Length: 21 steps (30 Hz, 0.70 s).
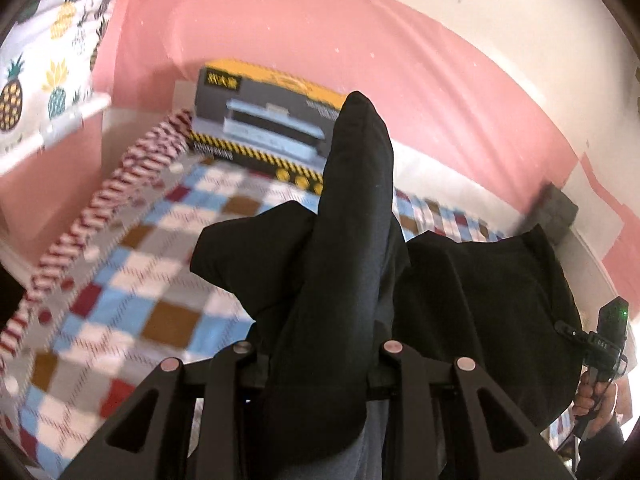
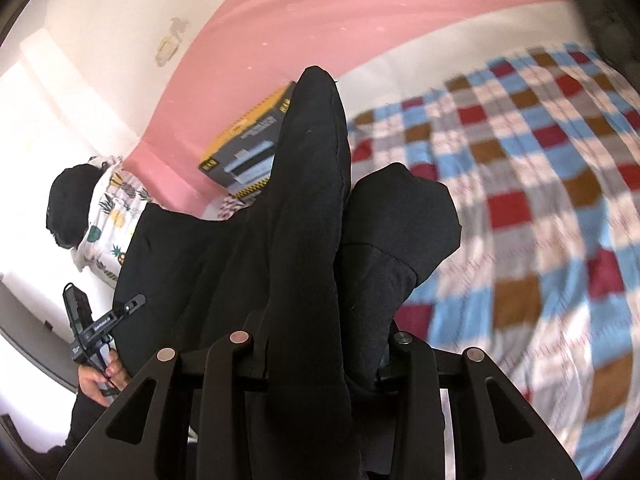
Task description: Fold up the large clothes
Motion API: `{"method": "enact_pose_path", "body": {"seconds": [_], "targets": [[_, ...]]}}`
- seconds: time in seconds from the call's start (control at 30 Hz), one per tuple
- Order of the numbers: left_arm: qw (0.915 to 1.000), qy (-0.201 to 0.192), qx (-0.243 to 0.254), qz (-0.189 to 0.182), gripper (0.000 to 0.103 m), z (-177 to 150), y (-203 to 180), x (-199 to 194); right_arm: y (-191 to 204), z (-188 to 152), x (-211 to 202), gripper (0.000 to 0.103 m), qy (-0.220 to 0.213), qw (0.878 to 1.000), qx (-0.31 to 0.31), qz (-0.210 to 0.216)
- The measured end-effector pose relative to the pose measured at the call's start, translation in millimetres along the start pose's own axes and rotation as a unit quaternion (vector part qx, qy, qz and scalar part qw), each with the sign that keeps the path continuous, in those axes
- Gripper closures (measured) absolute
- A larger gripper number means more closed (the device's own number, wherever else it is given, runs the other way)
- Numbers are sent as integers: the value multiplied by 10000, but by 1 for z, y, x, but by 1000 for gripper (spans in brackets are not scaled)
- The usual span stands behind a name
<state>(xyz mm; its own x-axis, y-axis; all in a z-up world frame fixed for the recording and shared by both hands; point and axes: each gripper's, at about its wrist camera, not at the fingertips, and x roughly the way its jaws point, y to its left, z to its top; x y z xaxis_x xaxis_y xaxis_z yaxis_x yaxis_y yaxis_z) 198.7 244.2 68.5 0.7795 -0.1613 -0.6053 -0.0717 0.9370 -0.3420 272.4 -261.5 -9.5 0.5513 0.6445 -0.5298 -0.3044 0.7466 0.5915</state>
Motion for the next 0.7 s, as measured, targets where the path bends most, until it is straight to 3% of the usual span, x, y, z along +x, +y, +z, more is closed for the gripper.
{"method": "enact_pose_path", "body": {"seconds": [0.27, 0.4, 0.5, 0.53, 0.6, 0.7], "targets": [[9994, -43, 99, 322, 74, 47, 40, 73, -4, 33, 82, 69, 71, 9999, 44, 113], [9979, 404, -113, 490, 74, 32, 69, 139, -38, 27, 136, 66, 481, 9979, 388, -198], [9919, 796, -204, 965, 72, 6, 93, 186, -72, 10, 168, 57, 891, 9913, 656, -719], [9902, 863, -331, 1048, 68, -1, 103, 194, -85, 3, 173, 53, 955, 9890, 830, -772], [9877, 991, -851, 860, 56, -18, 131, 208, -110, -7, 175, 35, 967, 9853, 1229, -688], [9883, 992, -881, 753, 42, -26, 142, 214, -121, -13, 170, 31, 881, 9857, 1328, -548]]}}
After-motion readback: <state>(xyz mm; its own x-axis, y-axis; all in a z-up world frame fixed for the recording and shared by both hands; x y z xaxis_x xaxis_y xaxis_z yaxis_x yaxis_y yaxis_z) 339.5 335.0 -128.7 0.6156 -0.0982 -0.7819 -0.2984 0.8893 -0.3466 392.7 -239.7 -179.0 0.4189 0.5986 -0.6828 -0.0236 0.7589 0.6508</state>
